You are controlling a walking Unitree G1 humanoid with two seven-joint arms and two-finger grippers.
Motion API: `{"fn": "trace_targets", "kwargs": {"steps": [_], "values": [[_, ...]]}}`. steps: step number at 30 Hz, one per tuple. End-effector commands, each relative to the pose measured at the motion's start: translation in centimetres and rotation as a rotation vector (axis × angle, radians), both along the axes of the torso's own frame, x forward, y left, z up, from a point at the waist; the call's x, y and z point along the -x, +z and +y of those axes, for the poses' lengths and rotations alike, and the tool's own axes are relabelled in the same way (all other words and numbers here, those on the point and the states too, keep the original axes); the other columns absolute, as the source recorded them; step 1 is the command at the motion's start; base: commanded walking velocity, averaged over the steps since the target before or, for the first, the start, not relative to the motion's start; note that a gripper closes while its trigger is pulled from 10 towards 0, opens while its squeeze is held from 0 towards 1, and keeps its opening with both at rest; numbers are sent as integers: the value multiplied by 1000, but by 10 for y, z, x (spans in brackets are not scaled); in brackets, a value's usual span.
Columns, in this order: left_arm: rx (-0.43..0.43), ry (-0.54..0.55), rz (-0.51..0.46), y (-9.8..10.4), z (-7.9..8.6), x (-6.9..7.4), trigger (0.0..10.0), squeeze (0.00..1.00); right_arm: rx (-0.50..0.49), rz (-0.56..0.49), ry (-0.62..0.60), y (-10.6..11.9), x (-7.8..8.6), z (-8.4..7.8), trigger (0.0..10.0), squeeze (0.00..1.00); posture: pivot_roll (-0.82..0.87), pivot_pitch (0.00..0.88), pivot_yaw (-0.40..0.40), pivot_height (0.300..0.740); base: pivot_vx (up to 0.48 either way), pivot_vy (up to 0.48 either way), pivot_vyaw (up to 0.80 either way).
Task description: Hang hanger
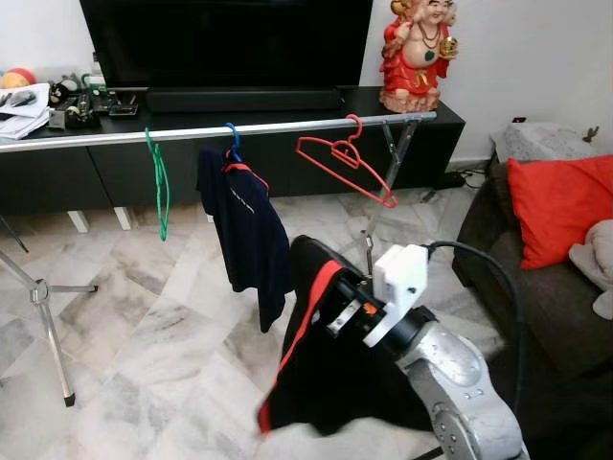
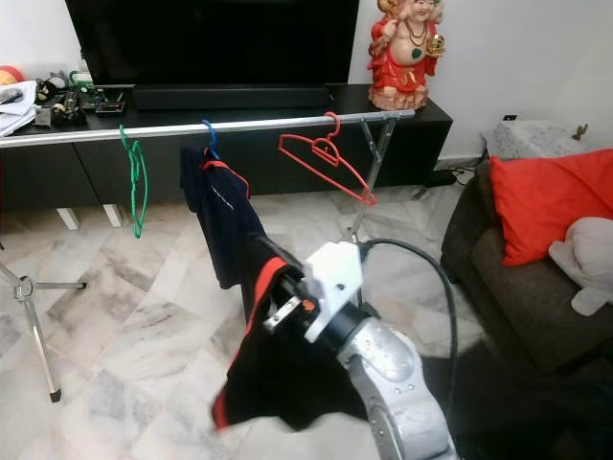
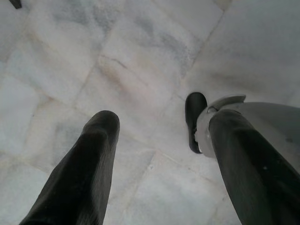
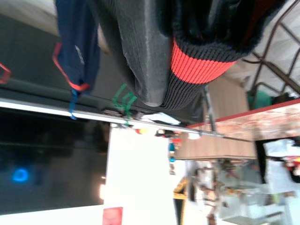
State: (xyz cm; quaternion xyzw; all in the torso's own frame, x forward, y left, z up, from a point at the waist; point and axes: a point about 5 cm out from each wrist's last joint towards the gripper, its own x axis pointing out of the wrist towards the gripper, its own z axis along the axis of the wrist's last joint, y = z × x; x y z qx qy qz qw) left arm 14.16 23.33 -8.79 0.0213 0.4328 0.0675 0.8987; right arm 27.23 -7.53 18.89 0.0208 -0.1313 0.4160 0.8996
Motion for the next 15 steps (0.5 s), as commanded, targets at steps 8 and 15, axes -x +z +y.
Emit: {"fn": "trace_targets", "kwargs": {"steps": [8, 15], "values": [[0, 6, 38, -4, 2, 11, 10000, 0, -20, 100, -194, -16, -21, -19, 10000, 0, -17, 119, -9, 740, 0, 0, 0], [-2, 4, 37, -4, 2, 12, 10000, 0, 59, 445, -655, -80, -43, -74, 10000, 0, -23, 124, -10, 740, 0, 0, 0]]}}
